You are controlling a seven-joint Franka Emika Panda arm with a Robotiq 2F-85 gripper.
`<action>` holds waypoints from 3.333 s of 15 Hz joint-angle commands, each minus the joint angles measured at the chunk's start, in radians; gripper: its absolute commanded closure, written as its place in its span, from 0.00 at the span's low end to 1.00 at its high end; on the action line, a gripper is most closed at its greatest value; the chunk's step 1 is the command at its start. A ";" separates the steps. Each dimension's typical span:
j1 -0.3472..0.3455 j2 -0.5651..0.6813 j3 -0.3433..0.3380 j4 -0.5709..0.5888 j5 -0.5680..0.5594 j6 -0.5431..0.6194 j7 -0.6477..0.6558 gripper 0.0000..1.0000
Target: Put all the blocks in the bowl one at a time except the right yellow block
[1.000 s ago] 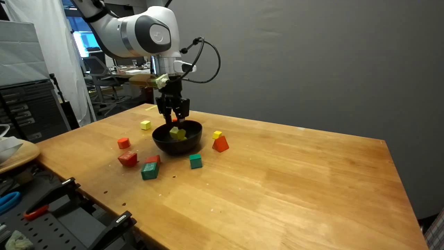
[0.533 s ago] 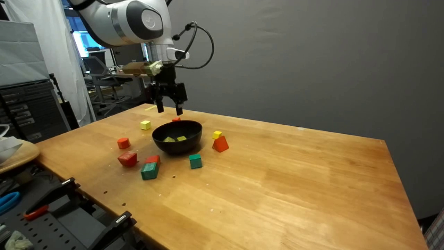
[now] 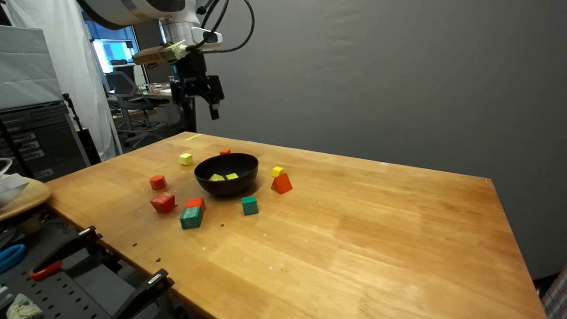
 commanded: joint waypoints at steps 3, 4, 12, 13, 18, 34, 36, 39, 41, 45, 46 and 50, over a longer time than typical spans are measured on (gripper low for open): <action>0.022 0.211 0.038 0.163 -0.050 0.110 -0.027 0.00; 0.027 0.257 0.043 0.205 -0.048 0.119 -0.046 0.00; 0.047 0.628 0.028 0.619 -0.018 0.150 -0.113 0.00; 0.044 0.663 0.029 0.661 -0.013 0.139 -0.124 0.00; 0.054 0.801 0.031 0.805 -0.015 0.102 -0.168 0.00; 0.102 0.794 0.012 0.823 -0.016 0.019 -0.135 0.85; 0.090 0.712 0.001 0.747 -0.015 0.013 -0.111 0.85; 0.082 0.572 -0.037 0.614 -0.032 0.023 -0.056 0.85; 0.072 0.482 -0.068 0.519 -0.032 0.061 0.010 0.85; 0.022 0.322 -0.105 0.326 -0.006 0.039 0.104 0.85; 0.005 0.285 -0.112 0.272 0.001 0.046 0.120 0.85; -0.065 0.204 -0.111 0.121 0.060 0.110 0.107 0.85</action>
